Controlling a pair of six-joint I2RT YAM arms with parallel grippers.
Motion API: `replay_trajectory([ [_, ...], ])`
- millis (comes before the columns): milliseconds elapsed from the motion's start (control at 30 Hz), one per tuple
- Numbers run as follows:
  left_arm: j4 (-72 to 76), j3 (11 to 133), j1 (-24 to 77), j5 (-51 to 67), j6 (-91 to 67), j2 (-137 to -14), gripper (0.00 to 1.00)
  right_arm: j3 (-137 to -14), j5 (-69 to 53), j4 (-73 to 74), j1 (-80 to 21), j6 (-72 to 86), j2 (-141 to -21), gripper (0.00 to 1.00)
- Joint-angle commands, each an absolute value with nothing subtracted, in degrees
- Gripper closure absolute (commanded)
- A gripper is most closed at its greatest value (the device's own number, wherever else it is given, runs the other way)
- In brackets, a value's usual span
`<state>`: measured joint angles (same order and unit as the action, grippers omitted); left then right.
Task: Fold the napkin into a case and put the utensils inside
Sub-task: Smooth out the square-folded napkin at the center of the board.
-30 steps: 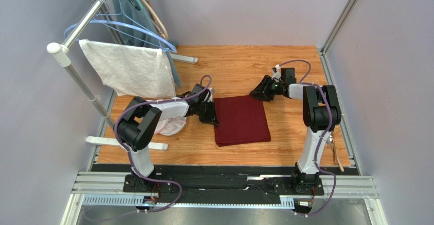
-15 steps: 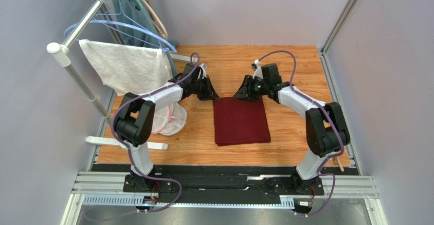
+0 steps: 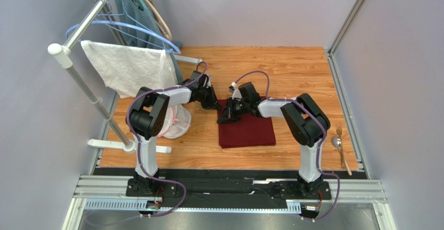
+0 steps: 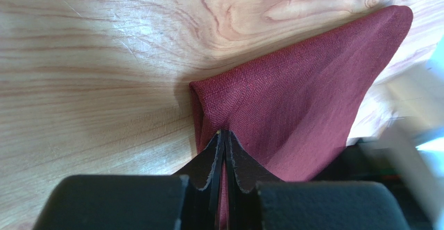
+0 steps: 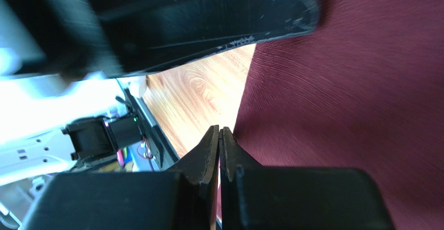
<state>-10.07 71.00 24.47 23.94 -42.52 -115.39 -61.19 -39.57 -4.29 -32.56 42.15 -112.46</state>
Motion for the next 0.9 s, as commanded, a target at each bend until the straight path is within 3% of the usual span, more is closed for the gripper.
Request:
replay_trajectory([
  [0, -9.5, 72.4, 24.0, 23.6, -41.6, -117.3, 0.90, -61.0, -43.1, -14.5, -34.9, 46.7, -116.1, 0.97],
  [667, -13.4, 76.1, 23.4, 22.8, -39.4, -119.3, 0.91, -33.7, -41.1, -34.2, -44.0, 56.3, -109.2, 1.00],
  [767, -15.2, 77.5, 23.5, 22.4, -38.0, -119.3, 0.91, -27.7, -40.1, -38.5, -45.7, 60.1, -104.9, 1.00],
  [867, -16.8, 78.1, 23.9, 22.2, -36.9, -116.2, 0.87, -24.2, -38.1, -33.2, -42.3, 61.1, -94.8, 0.97],
])
